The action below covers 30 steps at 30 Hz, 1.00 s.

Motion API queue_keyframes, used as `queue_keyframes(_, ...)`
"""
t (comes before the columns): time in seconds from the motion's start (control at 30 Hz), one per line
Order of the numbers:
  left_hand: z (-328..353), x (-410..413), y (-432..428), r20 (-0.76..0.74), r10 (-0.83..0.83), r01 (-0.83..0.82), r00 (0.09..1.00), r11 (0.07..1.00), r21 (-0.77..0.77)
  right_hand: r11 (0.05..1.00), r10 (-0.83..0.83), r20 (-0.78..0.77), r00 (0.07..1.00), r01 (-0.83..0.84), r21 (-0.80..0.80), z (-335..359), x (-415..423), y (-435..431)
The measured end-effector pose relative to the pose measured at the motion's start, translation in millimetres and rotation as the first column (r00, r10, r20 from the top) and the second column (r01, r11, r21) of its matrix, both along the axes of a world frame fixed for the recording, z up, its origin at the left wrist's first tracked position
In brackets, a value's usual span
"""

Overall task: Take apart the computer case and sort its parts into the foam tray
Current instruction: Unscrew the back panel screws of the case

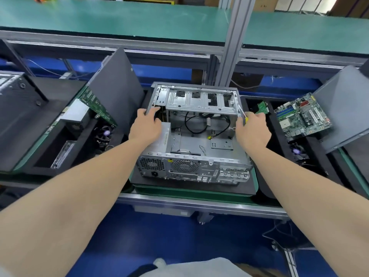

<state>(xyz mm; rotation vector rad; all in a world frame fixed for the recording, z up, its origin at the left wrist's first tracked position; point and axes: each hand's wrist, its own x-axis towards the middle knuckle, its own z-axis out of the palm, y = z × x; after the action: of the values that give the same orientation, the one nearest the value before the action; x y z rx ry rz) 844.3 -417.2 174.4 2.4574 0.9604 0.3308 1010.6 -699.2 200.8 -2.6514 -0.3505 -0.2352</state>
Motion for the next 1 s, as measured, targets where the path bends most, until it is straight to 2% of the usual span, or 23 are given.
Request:
queue_keyframes(0.07,0,-6,-3,0.022,-0.114,0.111,0.993,0.988,0.107,0.991,-0.01,0.07,0.998,0.001,0.131,7,-10,7)
queue_keyframes(0.13,2,-8,-6,0.001,-0.205,0.2,0.979,0.958,0.206,0.968,0.078,0.068,0.995,-0.092,0.233,14,-26,21)
queue_keyframes(0.2,4,-11,-11,-0.04,-0.294,0.296,0.955,0.928,0.226,0.908,0.217,-0.06,0.974,-0.179,0.379,15,-52,40)
queue_keyframes(0.23,5,-13,-13,-0.054,-0.322,0.326,0.945,0.923,0.205,0.864,0.277,-0.174,0.945,-0.166,0.476,15,-67,50)
queue_keyframes(0.27,7,-16,-14,-0.057,-0.339,0.344,0.939,0.92,0.187,0.815,0.335,-0.309,0.89,-0.109,0.569,14,-83,61)
queue_keyframes(0.33,10,-24,-15,-0.042,-0.38,0.381,0.924,0.907,0.18,0.711,0.469,-0.521,0.713,0.045,0.701,13,-116,79)
queue_keyframes(0.4,14,-33,-16,-0.02,-0.432,0.428,0.902,0.886,0.176,0.661,0.561,-0.577,0.593,0.098,0.744,11,-145,90)
queue_keyframes(0.47,18,-38,-16,0.008,-0.471,0.465,0.882,0.873,0.15,0.658,0.584,-0.592,0.556,0.104,0.746,8,-169,95)
queue_keyframes(0.63,21,-44,-16,0.159,-0.475,0.484,0.865,0.875,-0.019,0.677,0.503,-0.616,0.606,0.168,0.717,-7,-206,102)
queue_keyframes(0.7,20,-45,-15,0.191,-0.459,0.474,0.868,0.879,-0.04,0.664,0.49,-0.621,0.612,0.199,0.721,-15,-219,103)
queue_keyframes(0.77,16,-45,-13,0.152,-0.476,0.481,0.866,0.877,0.002,0.634,0.483,-0.603,0.635,0.221,0.741,-25,-235,104)
queue_keyframes(0.87,7,-40,-16,-0.024,-0.56,0.555,0.828,0.813,0.174,0.578,0.475,-0.544,0.692,0.222,0.786,-40,-256,105)
queue_keyframes(1.0,-2,-37,-15,-0.109,-0.584,0.593,0.805,0.78,0.2,0.509,0.433,-0.481,0.762,0.234,0.828,-51,-275,102)
